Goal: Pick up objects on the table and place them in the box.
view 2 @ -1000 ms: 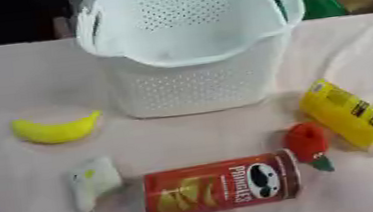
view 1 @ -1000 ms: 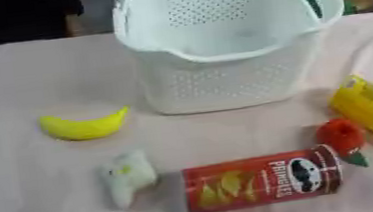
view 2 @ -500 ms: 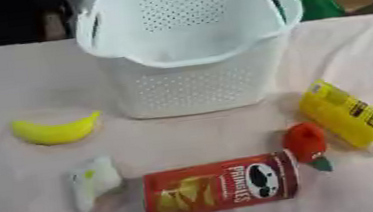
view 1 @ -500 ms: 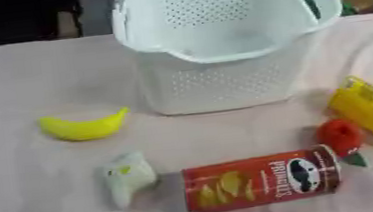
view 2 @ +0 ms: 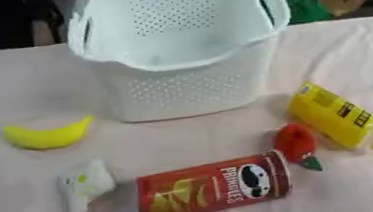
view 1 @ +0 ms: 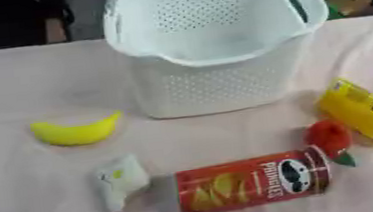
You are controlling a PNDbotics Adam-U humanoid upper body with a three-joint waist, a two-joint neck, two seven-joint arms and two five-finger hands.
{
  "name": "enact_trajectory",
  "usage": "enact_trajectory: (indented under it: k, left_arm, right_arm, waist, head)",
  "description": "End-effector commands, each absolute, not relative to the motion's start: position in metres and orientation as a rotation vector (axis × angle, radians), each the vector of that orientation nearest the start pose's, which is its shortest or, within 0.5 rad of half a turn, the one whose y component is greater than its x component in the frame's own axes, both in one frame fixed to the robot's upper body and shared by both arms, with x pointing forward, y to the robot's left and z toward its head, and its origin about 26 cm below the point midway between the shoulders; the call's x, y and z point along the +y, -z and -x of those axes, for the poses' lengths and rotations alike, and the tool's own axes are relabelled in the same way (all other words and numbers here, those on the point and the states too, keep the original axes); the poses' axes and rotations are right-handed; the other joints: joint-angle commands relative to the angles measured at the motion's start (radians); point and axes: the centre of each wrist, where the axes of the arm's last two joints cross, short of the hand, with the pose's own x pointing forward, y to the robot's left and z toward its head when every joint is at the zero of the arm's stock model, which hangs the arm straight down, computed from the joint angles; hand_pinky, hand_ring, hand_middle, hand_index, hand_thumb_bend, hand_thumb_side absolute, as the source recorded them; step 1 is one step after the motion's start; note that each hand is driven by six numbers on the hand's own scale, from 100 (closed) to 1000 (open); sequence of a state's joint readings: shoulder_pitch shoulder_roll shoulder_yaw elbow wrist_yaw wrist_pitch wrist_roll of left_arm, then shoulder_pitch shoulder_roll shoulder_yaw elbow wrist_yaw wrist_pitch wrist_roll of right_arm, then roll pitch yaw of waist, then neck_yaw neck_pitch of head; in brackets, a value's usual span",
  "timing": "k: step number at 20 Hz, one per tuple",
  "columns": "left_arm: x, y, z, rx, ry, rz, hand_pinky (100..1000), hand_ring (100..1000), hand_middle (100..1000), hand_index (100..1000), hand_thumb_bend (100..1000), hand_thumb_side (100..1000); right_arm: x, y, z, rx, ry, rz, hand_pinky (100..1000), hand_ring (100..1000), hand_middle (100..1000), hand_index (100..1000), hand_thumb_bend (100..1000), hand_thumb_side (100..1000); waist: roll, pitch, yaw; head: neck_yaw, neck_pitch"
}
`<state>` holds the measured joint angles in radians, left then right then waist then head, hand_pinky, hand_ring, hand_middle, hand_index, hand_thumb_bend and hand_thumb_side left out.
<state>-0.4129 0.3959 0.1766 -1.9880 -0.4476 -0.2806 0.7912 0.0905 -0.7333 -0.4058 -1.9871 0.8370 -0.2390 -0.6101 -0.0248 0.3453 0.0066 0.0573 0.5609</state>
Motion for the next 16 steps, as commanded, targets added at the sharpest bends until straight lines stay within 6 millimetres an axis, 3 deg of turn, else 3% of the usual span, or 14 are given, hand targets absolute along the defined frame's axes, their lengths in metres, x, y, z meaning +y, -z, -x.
enact_trajectory:
  k: [1, 2, 3, 5, 7, 16]
  left_arm:
    - [0.303, -0.260, -0.301, 2.988, 0.377, 1.142, 808, 861, 885, 935, 100, 1000]
    - [0.303, -0.259, -0.301, 2.993, 0.370, 1.140, 808, 861, 885, 935, 100, 1000]
    - [0.303, -0.259, -0.301, 3.000, 0.366, 1.138, 770, 793, 816, 882, 100, 1000]
    - [0.303, -0.259, -0.301, 3.017, 0.357, 1.141, 742, 745, 765, 832, 100, 1000]
    - [0.303, -0.258, -0.301, 3.035, 0.332, 1.144, 732, 733, 753, 811, 100, 1000]
    - [0.302, -0.260, -0.301, 3.066, 0.272, 1.131, 707, 678, 690, 756, 100, 1000]
  right_arm:
    - [-0.425, -0.243, -0.232, 2.249, 1.111, -2.136, 858, 826, 871, 943, 100, 874]
    - [-0.425, -0.246, -0.233, 2.232, 1.167, -2.134, 858, 826, 871, 943, 100, 874]
    - [-0.423, -0.248, -0.234, 2.203, 1.270, -2.119, 862, 860, 869, 923, 100, 856]
    - [-0.420, -0.256, -0.237, 2.145, 1.476, -2.095, 864, 865, 868, 923, 100, 856]
    - [-0.416, -0.264, -0.240, 2.100, 1.629, -2.072, 863, 864, 864, 917, 100, 854]
    - [-0.403, -0.287, -0.251, 2.024, 1.917, -1.983, 859, 866, 865, 922, 100, 839]
  waist:
    - [-0.002, -0.024, -0.002]
    - [-0.003, -0.025, -0.002]
    - [-0.005, -0.026, -0.002]
    - [-0.009, -0.029, -0.002]
    - [-0.011, -0.031, -0.001]
    - [-0.011, -0.035, 0.007]
  head:
    - [-0.033, -0.008]
    - [-0.042, -0.008]
    - [-0.060, -0.009]
    - [-0.081, -0.009]
    - [-0.090, -0.010]
    - [-0.090, -0.018]
